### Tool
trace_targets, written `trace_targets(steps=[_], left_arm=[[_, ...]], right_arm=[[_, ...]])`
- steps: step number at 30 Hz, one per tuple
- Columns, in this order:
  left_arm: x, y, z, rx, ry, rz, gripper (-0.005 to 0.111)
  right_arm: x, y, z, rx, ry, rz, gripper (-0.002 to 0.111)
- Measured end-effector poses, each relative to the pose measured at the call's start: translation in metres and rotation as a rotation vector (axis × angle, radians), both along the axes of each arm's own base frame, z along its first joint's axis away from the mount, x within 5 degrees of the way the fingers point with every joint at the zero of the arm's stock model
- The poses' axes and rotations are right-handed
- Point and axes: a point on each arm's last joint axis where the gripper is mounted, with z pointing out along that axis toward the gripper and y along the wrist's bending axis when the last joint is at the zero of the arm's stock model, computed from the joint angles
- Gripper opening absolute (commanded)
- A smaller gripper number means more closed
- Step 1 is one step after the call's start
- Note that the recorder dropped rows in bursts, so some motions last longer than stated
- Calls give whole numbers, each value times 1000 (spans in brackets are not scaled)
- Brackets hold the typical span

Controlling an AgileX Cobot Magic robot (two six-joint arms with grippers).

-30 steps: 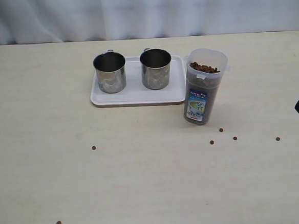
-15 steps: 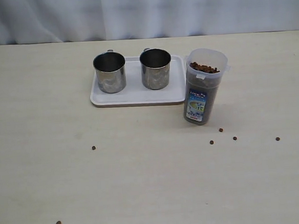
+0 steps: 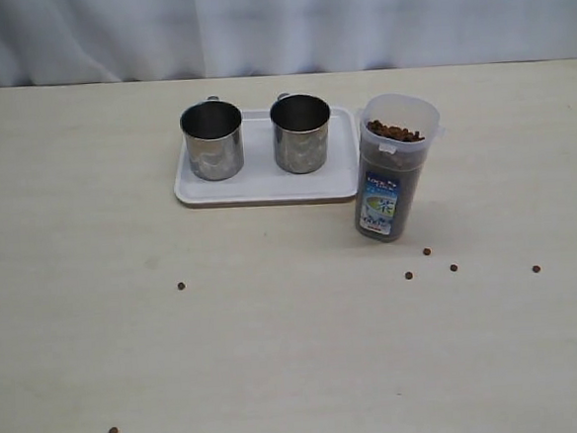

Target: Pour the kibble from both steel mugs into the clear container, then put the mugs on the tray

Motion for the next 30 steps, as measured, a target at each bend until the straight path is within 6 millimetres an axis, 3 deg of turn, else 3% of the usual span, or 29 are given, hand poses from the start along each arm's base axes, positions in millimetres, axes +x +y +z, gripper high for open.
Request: trace_targets(steps=[7,30], left_arm=[[0,0,0,0,0,0,0],[0,0,0,0,0,0,0]], right_arm=[[0,5,-3,-76,9,81,4],[-2,7,-7,-94,57,125,4]])
